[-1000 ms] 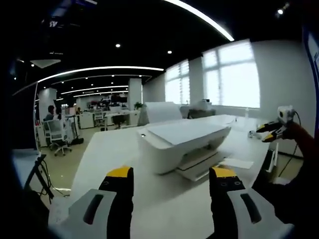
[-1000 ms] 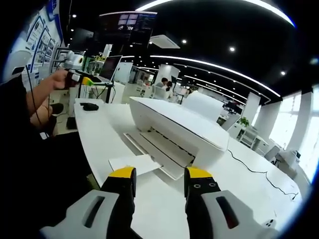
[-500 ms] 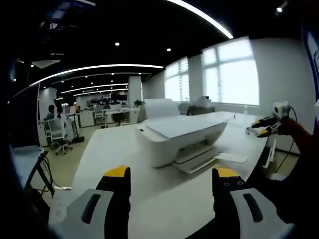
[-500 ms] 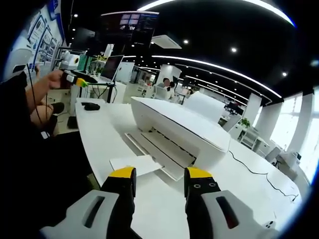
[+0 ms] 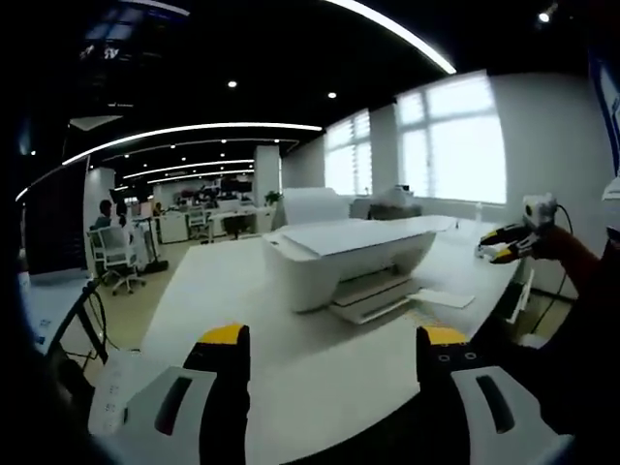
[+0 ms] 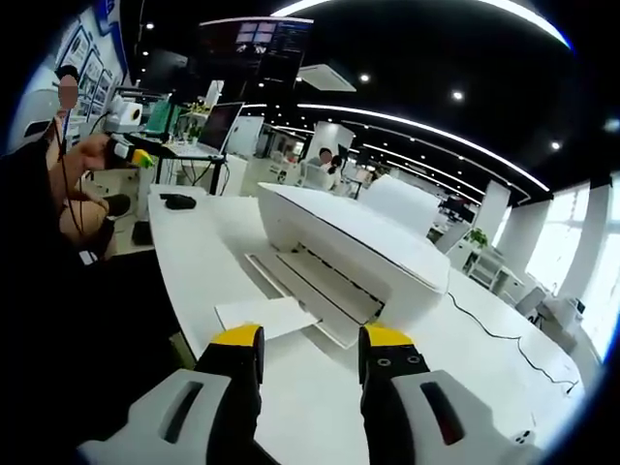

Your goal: Remove the paper from the printer output slot and place it on top of the printer

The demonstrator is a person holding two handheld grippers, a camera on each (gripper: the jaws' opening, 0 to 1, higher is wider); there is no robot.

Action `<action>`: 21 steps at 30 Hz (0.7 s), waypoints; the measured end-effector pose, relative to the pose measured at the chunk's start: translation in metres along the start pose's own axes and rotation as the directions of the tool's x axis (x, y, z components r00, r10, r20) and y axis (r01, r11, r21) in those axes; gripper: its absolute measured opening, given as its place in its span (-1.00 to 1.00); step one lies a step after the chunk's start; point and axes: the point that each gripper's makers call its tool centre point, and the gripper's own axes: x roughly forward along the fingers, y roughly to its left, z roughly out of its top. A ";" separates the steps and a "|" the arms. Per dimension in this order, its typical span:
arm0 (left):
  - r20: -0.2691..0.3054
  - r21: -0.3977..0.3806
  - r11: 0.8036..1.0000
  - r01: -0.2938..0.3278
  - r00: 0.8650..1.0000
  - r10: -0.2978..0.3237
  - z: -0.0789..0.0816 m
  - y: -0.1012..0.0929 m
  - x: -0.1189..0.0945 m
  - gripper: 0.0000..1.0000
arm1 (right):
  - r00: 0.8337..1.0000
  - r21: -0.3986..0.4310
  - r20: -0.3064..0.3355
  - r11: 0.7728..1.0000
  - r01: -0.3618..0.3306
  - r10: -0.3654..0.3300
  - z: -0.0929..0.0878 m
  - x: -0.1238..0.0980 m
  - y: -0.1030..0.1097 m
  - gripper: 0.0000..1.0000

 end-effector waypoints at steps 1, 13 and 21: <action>0.002 -0.003 1.000 -0.003 1.000 0.003 -0.001 -0.001 -0.001 0.46 | 1.000 -0.001 0.002 1.000 0.000 0.000 0.001 0.000 0.000 -0.30; 0.006 0.031 0.999 -0.008 1.000 0.008 -0.003 -0.021 -0.013 0.50 | 1.000 0.006 -0.008 1.000 -0.001 0.001 -0.006 0.002 0.002 -0.28; 0.010 0.022 1.000 -0.010 1.000 0.010 -0.002 -0.017 -0.009 0.50 | 1.000 -0.010 0.015 1.000 -0.014 0.014 0.001 0.003 0.007 -0.23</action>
